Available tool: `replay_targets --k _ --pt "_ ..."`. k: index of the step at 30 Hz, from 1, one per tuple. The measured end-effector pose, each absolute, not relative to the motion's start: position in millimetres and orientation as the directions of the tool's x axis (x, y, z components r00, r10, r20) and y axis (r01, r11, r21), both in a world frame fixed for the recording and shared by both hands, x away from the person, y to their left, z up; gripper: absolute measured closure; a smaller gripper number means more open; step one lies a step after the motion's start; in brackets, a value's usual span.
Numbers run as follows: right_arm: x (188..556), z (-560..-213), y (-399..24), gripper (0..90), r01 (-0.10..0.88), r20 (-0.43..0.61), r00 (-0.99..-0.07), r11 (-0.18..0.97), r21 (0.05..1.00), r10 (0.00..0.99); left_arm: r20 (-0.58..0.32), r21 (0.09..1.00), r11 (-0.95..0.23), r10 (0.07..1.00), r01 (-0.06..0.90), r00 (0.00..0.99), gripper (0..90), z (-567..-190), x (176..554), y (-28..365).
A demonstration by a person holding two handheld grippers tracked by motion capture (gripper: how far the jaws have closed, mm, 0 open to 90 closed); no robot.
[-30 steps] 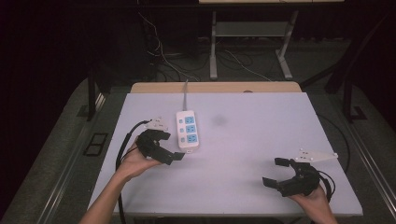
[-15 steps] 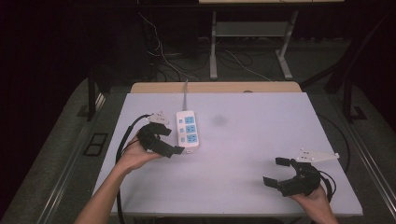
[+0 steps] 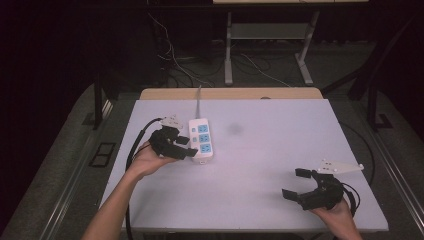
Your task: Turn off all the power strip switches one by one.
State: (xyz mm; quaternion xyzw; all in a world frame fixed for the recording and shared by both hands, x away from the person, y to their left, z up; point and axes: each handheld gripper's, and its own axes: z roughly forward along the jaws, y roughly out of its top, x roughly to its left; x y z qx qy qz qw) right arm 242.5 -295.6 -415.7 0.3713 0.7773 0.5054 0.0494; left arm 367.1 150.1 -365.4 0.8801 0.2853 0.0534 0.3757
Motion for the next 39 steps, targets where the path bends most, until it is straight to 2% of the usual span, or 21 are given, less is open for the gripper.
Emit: replay_targets --k 8,20,25,39 --pt "243 -416 -295 0.4 0.528 0.299 -0.72 0.214 0.822 0.626 -0.131 0.671 -0.57 0.539 0.474 0.832 65.4 -370 378 148" --pt "243 -417 -296 0.4 0.526 0.299 -0.722 0.215 0.823 0.624 -0.152 0.656 -0.571 0.54 0.493 0.828 84.9 -381 391 150" --pt "243 -417 -296 0.4 0.527 0.3 -0.722 0.215 0.822 0.624 -0.159 0.654 -0.569 0.541 0.499 0.826 88.7 -386 396 150" --pt "244 -417 -297 0.4 0.531 0.305 -0.72 0.211 0.821 0.624 -0.164 0.65 -0.556 0.563 0.518 0.81 89.0 -397 405 148"
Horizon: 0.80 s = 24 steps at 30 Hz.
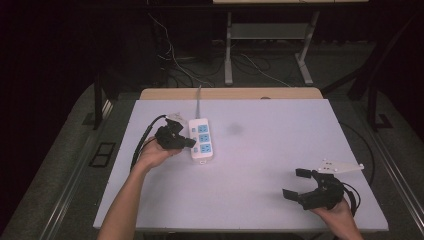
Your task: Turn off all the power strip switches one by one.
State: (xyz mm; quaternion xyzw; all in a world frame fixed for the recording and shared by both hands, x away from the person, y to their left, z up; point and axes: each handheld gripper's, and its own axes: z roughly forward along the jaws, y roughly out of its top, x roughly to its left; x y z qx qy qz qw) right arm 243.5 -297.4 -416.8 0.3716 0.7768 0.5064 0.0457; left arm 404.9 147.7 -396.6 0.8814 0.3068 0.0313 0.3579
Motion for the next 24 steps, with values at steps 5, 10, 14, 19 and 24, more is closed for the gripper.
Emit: replay_targets --k 5,10,14,19,24 --pt "243 -417 -298 0.4 0.531 0.305 -0.721 0.212 0.82 0.623 -0.164 0.64 -0.563 0.565 0.523 0.809 89.0 -401 407 145" --pt "243 -416 -298 0.4 0.531 0.306 -0.721 0.211 0.821 0.622 -0.17 0.636 -0.562 0.567 0.529 0.806 89.0 -404 408 142" --pt "243 -416 -299 0.4 0.531 0.306 -0.72 0.209 0.821 0.623 -0.162 0.623 -0.577 0.565 0.528 0.809 89.0 -407 409 140" --pt "243 -416 -299 0.4 0.532 0.308 -0.721 0.211 0.82 0.621 -0.156 0.612 -0.584 0.571 0.533 0.806 89.1 -411 410 137" --pt "243 -416 -300 0.4 0.532 0.31 -0.72 0.208 0.821 0.621 -0.158 0.61 -0.587 0.568 0.532 0.808 89.1 -411 410 137"
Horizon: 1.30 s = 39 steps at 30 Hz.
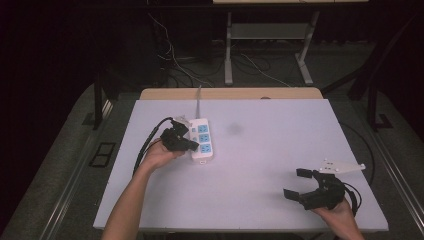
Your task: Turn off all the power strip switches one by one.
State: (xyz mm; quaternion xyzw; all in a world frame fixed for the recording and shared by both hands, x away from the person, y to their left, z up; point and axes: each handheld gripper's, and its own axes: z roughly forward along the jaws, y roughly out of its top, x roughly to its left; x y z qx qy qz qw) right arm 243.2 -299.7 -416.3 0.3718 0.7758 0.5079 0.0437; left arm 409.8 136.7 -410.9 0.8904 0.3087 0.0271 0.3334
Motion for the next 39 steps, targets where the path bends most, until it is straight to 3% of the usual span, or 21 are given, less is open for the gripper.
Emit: replay_targets --k 22,39 --pt "242.8 -414.8 -304.3 0.4 0.524 0.301 -0.718 0.202 0.827 0.628 -0.231 0.602 -0.557 0.564 0.572 0.793 89.8 -414.3 416.5 142.0" --pt "243.0 -414.7 -307.4 0.4 0.525 0.306 -0.709 0.186 0.831 0.635 -0.183 0.596 -0.584 0.57 0.551 0.801 89.5 -411.4 413.2 137.5"
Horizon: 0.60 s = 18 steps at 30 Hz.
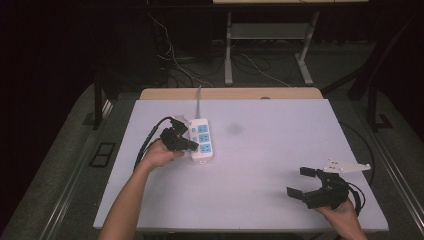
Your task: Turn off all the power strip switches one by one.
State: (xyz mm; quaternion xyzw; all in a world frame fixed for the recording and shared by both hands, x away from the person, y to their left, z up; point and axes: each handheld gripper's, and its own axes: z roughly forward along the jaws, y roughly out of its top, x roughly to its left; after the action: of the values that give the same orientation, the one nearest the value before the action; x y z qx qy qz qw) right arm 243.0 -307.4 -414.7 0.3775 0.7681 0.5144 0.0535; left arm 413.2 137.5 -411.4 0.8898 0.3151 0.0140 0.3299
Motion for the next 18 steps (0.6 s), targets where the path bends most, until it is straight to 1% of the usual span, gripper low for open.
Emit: replay_targets --k 1,2,3,5,18 --pt "243 -415 -307 0.4 0.524 0.306 -0.709 0.186 0.831 0.635 -0.178 0.601 -0.584 0.567 0.545 0.804 89.5 -410 412 137" --pt "243 -415 -307 0.4 0.524 0.306 -0.71 0.186 0.831 0.635 -0.196 0.618 -0.565 0.563 0.547 0.803 89.4 -408 413 139" --pt "243 -415 -307 0.4 0.523 0.305 -0.71 0.186 0.832 0.635 -0.182 0.609 -0.579 0.564 0.542 0.806 89.4 -408 413 138" --pt "243 -415 -308 0.4 0.524 0.305 -0.709 0.185 0.832 0.635 -0.182 0.602 -0.586 0.561 0.542 0.808 89.4 -407 412 139" --pt "244 -415 -308 0.4 0.526 0.307 -0.708 0.184 0.83 0.637 -0.154 0.615 -0.595 0.552 0.517 0.819 89.3 -391 414 139"
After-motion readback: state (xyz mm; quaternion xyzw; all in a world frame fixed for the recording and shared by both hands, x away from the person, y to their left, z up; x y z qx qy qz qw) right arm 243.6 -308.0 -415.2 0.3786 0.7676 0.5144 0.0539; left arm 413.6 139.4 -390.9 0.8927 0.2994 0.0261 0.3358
